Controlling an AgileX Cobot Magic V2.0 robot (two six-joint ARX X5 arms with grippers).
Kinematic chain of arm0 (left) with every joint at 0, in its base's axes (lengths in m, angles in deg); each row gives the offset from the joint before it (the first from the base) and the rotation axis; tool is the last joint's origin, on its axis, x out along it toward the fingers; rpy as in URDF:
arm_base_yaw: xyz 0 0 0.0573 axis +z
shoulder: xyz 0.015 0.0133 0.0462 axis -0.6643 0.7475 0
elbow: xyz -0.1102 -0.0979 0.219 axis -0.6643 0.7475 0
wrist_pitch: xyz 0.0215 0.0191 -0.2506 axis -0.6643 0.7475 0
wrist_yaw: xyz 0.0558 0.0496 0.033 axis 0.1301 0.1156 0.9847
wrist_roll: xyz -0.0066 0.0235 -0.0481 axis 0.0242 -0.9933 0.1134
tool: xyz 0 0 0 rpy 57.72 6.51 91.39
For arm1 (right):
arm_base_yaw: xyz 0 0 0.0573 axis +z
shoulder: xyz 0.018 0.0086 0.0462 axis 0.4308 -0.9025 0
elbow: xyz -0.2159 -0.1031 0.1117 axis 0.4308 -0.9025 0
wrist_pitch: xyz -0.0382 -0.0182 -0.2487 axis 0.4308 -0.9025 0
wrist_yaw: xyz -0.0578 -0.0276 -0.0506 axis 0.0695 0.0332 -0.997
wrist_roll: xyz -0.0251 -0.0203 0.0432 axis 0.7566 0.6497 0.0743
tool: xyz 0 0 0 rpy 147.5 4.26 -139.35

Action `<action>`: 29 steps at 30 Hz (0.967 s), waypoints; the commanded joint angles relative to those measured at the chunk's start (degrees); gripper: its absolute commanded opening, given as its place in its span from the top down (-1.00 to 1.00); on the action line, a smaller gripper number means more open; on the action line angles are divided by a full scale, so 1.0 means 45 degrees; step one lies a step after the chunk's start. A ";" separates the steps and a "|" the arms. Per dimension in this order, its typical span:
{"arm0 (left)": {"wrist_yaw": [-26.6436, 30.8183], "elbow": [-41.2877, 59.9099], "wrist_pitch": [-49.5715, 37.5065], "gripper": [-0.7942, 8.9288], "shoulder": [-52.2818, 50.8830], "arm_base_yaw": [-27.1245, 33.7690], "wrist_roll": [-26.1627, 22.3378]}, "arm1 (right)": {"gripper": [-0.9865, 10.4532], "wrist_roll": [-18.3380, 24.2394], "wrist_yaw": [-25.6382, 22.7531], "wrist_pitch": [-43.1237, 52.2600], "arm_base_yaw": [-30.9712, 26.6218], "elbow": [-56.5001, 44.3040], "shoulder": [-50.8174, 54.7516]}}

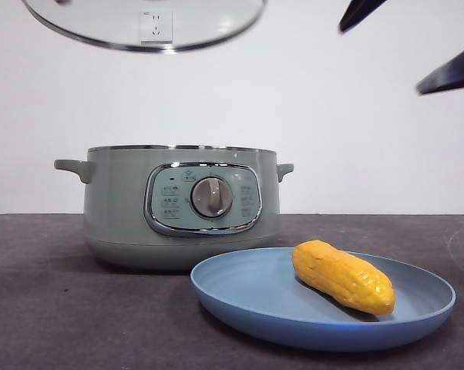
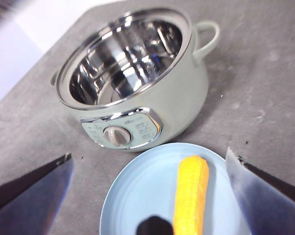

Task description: Take the corn out from the steamer,put the corn on the plate,close the lid

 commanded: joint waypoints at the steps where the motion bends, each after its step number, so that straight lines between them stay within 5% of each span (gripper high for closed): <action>1: -0.0068 0.0170 -0.1331 0.85 0.0301 -0.0121 -0.0180 | -0.22 0.0063 -0.0141 -0.0364 0.0000 -0.0087 0.0495; 10: 0.0976 0.3104 -0.5523 0.85 0.0525 -0.0053 -0.0151 | -0.22 0.0155 -0.0359 -0.1345 0.0000 -0.0087 0.1141; 29: 0.1409 0.3186 -0.8247 0.85 0.3215 0.0121 -0.0189 | -0.22 0.0151 -0.0355 -0.2215 0.0005 -0.0087 0.1141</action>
